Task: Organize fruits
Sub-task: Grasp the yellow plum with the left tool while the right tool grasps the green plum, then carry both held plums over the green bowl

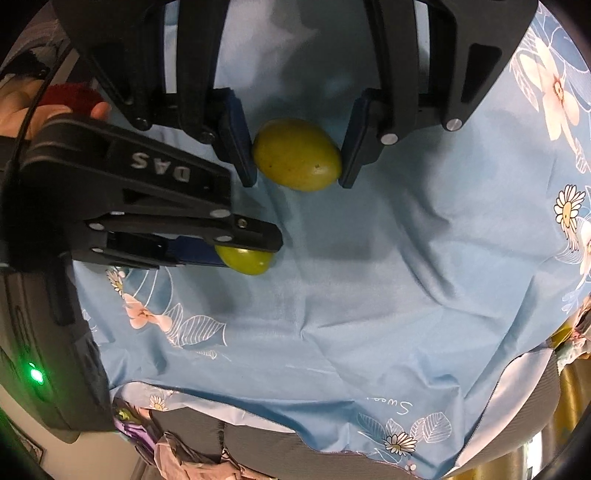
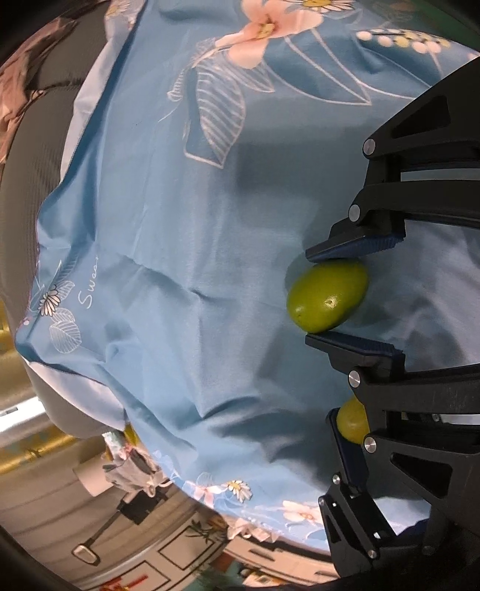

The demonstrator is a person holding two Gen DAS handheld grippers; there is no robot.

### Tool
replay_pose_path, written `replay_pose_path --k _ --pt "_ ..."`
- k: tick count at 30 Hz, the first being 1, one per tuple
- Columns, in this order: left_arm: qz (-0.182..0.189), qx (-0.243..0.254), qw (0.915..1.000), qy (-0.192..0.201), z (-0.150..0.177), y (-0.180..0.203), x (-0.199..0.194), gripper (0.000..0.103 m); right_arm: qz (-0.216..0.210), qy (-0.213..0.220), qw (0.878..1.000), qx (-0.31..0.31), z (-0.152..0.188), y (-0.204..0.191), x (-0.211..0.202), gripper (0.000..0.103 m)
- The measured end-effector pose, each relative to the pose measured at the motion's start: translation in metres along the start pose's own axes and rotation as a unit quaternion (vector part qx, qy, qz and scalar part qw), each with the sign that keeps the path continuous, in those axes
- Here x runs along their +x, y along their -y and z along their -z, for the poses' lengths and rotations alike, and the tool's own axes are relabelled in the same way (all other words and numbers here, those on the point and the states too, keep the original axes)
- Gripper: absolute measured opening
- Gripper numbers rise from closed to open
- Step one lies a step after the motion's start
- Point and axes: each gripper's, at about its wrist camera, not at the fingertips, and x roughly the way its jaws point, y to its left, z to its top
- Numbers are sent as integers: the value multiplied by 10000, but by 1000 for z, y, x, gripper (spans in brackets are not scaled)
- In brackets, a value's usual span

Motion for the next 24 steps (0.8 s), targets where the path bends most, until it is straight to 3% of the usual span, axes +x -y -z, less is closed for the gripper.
replay_pose_path --k 15,24 --pt "-45 74 9997 245 10 21 -43 45 -381 708 9962 326 27 6 -82 40" --pt "113 439 9982 395 5 66 -63 45 -148 1143 9925 416 55 18 -135 40"
